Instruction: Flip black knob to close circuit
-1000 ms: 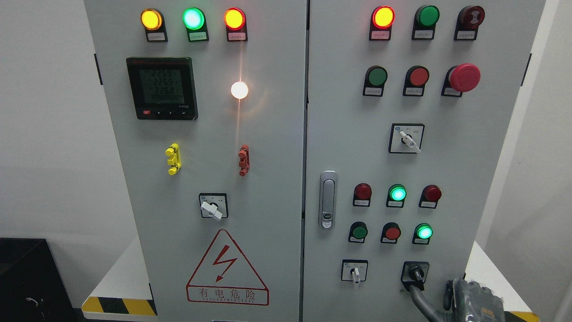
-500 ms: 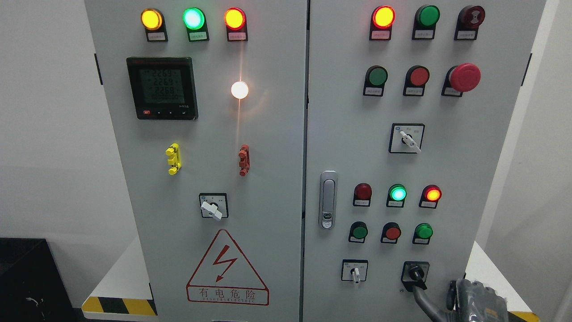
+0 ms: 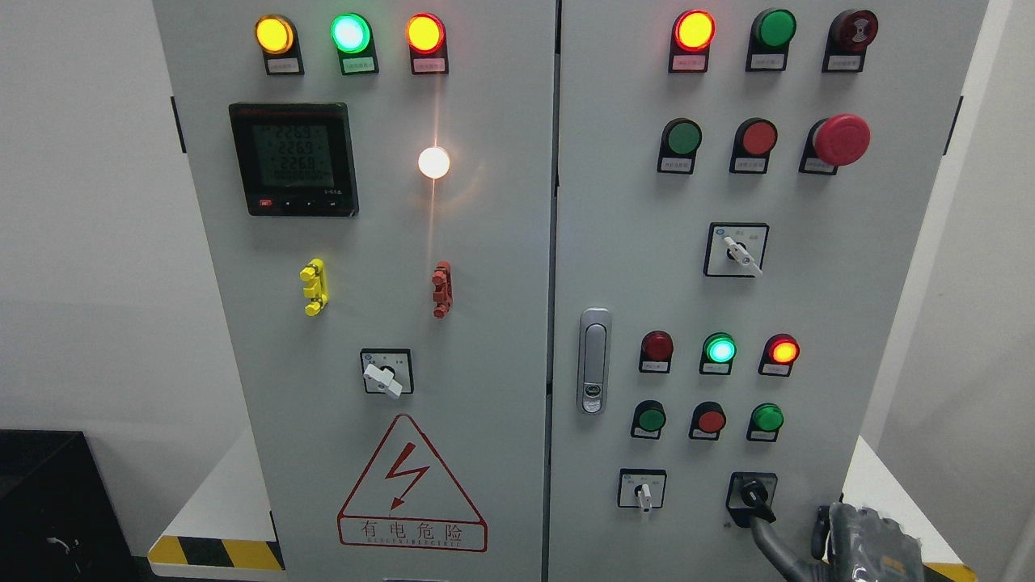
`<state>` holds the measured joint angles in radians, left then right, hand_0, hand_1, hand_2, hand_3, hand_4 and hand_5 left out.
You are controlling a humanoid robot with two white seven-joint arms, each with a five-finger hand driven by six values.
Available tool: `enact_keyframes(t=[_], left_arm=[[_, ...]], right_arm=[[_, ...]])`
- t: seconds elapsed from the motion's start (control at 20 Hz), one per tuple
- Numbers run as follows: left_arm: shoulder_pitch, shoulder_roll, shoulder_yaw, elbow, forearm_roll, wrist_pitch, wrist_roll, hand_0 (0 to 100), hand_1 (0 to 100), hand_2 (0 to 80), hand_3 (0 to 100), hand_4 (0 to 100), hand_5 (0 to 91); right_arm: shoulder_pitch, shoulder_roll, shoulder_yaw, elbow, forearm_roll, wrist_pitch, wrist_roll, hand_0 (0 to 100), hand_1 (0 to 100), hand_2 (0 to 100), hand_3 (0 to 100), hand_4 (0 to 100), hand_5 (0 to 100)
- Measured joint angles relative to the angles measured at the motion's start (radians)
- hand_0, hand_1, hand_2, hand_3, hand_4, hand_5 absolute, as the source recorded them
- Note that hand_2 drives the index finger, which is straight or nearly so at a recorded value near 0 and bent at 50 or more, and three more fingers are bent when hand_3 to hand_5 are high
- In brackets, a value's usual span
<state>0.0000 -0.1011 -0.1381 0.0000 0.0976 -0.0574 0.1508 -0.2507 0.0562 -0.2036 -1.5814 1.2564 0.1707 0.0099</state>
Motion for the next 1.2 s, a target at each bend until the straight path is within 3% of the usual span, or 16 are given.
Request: enact_keyframes(t=[1.2], left_arm=[[0.0,0.0,0.0,0.0,0.0,0.0,0.0,12,56,0.0,0,0,0.0]], right_arm=[[0.0,-0.001,-0.005,-0.002,-0.005,0.001,-0.004,0,6,88,100,95,100]])
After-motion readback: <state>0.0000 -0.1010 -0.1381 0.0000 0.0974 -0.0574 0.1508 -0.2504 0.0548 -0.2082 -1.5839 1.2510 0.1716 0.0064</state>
